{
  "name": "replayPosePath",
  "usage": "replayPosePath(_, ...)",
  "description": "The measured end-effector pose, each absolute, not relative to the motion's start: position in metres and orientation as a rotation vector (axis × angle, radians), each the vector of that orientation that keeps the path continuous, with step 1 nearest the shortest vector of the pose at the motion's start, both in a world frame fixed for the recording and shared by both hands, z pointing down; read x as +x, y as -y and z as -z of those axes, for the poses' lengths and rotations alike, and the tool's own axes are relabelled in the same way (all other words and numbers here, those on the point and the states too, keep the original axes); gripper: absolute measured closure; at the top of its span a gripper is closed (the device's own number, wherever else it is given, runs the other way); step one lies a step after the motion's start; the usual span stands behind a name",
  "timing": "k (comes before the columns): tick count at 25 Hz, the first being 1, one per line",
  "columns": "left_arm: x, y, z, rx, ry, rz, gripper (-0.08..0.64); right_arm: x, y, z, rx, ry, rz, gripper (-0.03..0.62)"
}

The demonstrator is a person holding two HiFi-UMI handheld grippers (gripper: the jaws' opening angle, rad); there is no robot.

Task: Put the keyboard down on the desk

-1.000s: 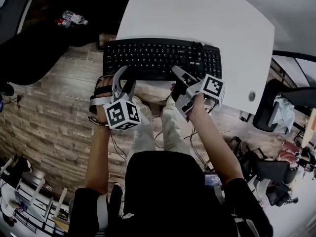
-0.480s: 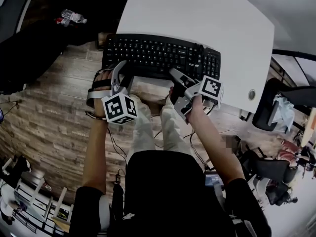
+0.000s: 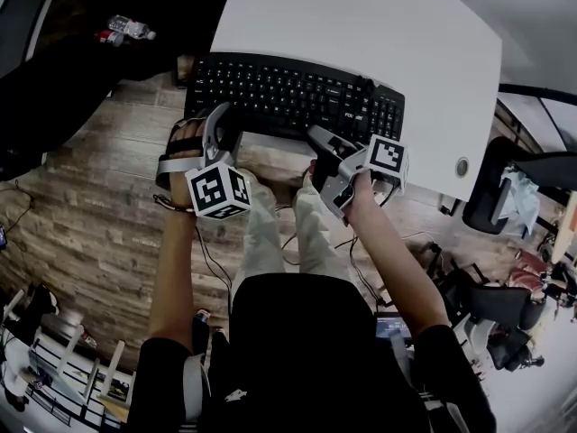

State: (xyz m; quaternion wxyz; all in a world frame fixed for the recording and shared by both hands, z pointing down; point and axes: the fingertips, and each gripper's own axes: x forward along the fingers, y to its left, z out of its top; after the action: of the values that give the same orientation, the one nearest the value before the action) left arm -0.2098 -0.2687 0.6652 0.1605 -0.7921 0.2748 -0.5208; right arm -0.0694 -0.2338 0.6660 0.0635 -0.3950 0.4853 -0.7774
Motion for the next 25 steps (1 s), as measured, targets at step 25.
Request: replayPosePath(25, -0.208, 0.259, -0.66, -2.674, -0.787, 1.504, 0.321, -0.076, 0.221, -0.647, -1.087, -1.594, 2.373, 0.492)
